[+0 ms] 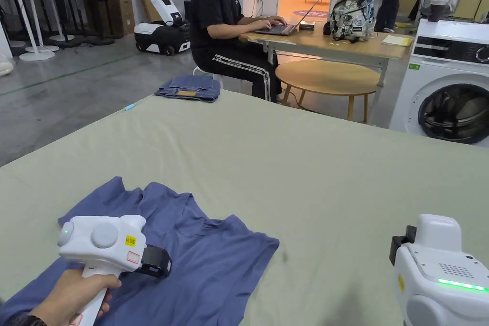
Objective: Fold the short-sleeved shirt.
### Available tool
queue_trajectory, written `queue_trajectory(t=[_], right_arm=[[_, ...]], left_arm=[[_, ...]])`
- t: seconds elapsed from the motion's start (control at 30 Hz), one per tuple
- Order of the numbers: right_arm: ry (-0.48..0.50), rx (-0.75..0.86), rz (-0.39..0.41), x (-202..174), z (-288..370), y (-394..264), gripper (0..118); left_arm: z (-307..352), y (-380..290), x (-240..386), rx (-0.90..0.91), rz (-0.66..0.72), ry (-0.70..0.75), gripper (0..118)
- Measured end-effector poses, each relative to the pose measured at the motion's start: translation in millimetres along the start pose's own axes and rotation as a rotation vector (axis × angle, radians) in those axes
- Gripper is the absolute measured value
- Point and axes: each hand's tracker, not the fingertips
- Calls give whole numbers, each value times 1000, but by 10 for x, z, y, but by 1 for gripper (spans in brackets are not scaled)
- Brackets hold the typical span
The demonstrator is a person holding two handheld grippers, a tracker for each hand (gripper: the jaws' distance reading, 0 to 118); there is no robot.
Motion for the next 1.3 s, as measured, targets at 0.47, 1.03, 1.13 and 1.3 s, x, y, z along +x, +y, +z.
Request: queue_trajectory(t=[0.47,1.03,1.13,1.3], right_arm=[[-20,-50,-7,26,18,-119,0],[-81,91,-38,211,208,86,0],[-92,107,-46,321,207,120,0],[-114,135,-49,507,344,194,0]], left_arm=[[-142,17,-44,76,-156,99,0],[1315,493,339,516,-139,-89,0],[1514,695,502,566,-172,-106,0],[1832,939,1011,636,-258,-164,0]])
